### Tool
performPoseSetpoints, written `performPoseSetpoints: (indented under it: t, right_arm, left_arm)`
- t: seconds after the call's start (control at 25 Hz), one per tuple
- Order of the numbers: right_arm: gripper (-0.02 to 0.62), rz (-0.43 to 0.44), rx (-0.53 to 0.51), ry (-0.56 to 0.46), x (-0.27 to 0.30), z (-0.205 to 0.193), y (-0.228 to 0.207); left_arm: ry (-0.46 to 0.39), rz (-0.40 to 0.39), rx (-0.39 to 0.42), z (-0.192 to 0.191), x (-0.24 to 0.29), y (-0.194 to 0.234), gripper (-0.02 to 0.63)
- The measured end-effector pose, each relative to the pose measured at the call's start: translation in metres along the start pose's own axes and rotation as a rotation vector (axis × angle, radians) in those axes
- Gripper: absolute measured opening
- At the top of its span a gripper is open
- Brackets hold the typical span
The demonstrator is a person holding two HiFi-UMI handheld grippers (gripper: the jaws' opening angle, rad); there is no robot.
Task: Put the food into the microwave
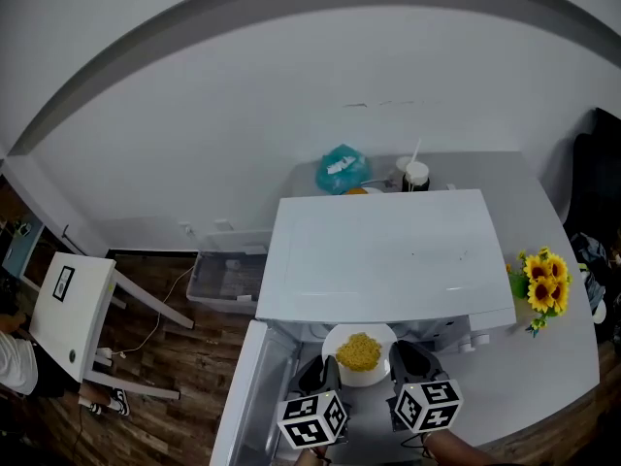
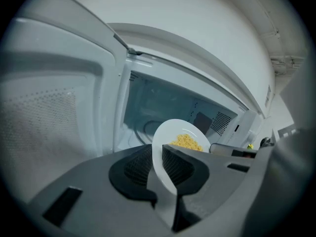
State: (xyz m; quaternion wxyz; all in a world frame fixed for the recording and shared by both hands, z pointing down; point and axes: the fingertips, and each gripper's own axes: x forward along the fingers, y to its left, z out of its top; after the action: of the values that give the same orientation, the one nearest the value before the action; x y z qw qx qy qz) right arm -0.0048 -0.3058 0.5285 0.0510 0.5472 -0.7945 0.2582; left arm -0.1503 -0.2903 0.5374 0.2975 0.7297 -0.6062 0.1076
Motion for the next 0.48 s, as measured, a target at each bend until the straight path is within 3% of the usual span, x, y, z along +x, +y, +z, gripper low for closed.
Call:
performPoseSetpoints:
  t: [0.48]
  right_arm:
    - [0.049,-0.075,-0.031,-0.090,0.037,0.009,-0.013]
  left_arm:
    - [-0.053,-0.027,-0.022,0.014,0.050,0.012,0.067]
